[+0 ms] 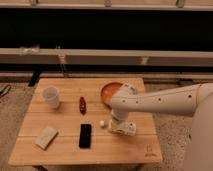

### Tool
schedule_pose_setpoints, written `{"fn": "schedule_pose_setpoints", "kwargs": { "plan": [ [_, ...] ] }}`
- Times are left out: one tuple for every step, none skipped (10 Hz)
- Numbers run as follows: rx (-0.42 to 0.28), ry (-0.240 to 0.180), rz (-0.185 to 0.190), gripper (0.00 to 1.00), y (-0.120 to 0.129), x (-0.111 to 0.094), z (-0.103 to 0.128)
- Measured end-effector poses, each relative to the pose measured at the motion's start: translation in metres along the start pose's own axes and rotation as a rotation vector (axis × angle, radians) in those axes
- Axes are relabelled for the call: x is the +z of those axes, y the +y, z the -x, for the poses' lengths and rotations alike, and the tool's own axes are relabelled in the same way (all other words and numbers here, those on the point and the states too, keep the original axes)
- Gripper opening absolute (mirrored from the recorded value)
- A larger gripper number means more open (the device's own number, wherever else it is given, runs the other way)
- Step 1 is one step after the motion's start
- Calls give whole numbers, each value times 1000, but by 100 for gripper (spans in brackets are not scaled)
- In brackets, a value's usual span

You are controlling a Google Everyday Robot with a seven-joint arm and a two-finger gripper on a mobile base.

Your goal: Place the bottle in the ceramic bowl

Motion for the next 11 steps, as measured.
{"fn": "schedule_pose_setpoints", "kwargs": {
  "plan": [
    [-3,3,-9,65,-3,-1,0],
    [-9,3,-16,65,-5,-2,1],
    [-23,5,-21,65,-5,-2,4],
    [-53,8,-18,65,-1,1,9],
    [-81,8,-11,65,4,2,12],
    [-101,9,-3,65,7,4,13],
    [-131,7,13,65,13,5,15],
    [-144,6,21,65,16,6,16],
    [-154,8,29,65,20,8,16],
    [-167,10,38,65,25,13,19],
    [-177,13,45,64,30,18,25]
  ]
}}
